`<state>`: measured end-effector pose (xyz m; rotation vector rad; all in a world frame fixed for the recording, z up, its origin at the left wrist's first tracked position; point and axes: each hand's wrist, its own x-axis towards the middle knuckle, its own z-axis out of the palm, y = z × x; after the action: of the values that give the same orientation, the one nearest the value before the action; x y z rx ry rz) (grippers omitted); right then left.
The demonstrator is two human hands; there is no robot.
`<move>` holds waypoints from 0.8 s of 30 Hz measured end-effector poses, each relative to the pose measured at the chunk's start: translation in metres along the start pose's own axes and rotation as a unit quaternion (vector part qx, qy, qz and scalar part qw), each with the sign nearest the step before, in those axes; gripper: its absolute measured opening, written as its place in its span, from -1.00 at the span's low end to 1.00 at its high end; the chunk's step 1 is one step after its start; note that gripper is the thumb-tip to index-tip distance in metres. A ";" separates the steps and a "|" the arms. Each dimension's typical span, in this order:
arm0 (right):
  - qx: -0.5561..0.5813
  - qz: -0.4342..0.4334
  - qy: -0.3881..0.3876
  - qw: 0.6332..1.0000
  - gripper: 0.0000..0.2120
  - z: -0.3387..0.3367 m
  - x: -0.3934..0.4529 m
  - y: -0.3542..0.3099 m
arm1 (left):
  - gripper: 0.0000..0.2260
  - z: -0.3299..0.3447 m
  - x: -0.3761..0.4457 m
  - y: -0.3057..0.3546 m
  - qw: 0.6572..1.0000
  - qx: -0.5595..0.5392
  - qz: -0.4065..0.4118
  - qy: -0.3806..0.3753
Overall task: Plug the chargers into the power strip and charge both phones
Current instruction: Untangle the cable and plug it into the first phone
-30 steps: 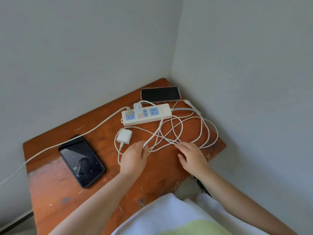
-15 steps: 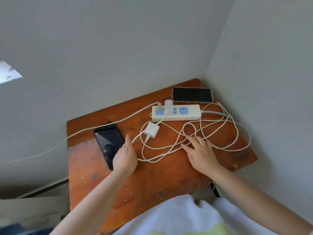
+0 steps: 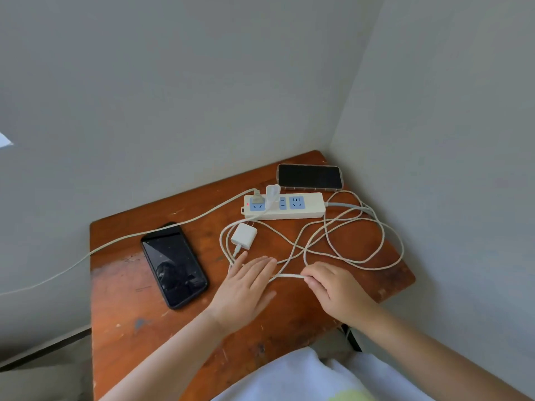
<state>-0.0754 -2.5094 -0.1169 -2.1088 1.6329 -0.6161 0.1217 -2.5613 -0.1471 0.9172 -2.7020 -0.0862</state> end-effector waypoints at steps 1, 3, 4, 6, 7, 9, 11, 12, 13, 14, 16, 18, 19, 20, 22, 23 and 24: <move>0.017 0.002 0.005 1.000 -0.85 -0.001 -0.005 -0.004 | -0.50 -0.001 0.003 0.003 1.000 -0.017 -0.006 -0.004; 0.059 0.028 0.017 0.998 -0.84 0.000 -0.013 -0.008 | -0.55 -0.004 0.009 0.006 0.999 -0.048 -0.003 0.000; 0.079 0.045 0.028 0.995 -0.85 0.000 -0.017 -0.008 | -0.64 -0.004 0.011 0.006 0.998 -0.063 0.010 -0.003; 0.113 0.080 0.049 0.989 -0.85 0.002 -0.025 -0.004 | -0.84 -0.003 0.014 0.005 0.995 -0.083 0.054 -0.027; 0.123 0.100 0.041 0.986 -0.86 0.002 -0.030 0.000 | -0.88 -0.002 0.015 0.004 0.993 -0.089 0.070 -0.040; 0.099 0.120 -0.009 0.988 -0.86 -0.001 -0.038 0.013 | -0.85 -0.002 0.014 -0.005 0.991 -0.077 0.087 -0.064; 0.009 0.107 -0.026 0.994 -0.89 -0.009 -0.044 0.028 | -0.77 -0.001 0.010 -0.022 0.992 -0.041 0.088 -0.080; -0.036 0.095 -0.011 0.995 -0.91 -0.014 -0.047 0.036 | -0.73 -0.002 0.007 -0.032 0.991 -0.018 0.084 -0.098; -0.074 0.087 0.007 0.993 -0.93 -0.019 -0.050 0.043 | -0.71 -0.002 0.004 -0.043 0.990 0.011 0.074 -0.121; -0.106 0.082 0.021 0.991 -0.96 -0.024 -0.052 0.049 | -0.71 -0.003 0.001 -0.054 0.985 0.045 0.059 -0.153; -0.133 0.076 0.017 0.988 -0.97 -0.026 -0.057 0.056 | -0.70 -0.005 -0.005 -0.070 0.966 0.086 0.019 -0.241; -0.127 0.050 0.000 0.991 -0.96 -0.019 -0.057 0.055 | -0.65 0.000 -0.010 -0.081 0.951 0.090 -0.020 -0.296; -0.121 0.036 -0.008 0.992 -0.95 -0.012 -0.055 0.051 | -0.62 0.002 -0.009 -0.080 0.945 0.087 -0.035 -0.314; -0.114 0.023 -0.014 0.993 -0.94 -0.004 -0.052 0.045 | -0.57 0.005 -0.007 -0.074 0.944 0.075 -0.030 -0.320; -0.090 0.000 -0.020 0.996 -0.92 0.012 -0.043 0.032 | -0.49 0.005 -0.002 -0.053 0.951 0.014 -0.002 -0.310; -0.078 -0.004 -0.017 0.997 -0.91 0.018 -0.037 0.027 | -0.48 0.006 0.000 -0.041 0.950 -0.027 0.003 -0.311; -0.067 -0.001 -0.011 0.998 -0.90 0.023 -0.033 0.024 | -0.49 0.006 0.000 -0.031 0.950 -0.065 0.005 -0.305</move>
<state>-0.0885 -2.4823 -0.1524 -2.2041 1.7033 -0.4947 0.1381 -2.5860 -0.1574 0.9570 -3.2003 -0.6374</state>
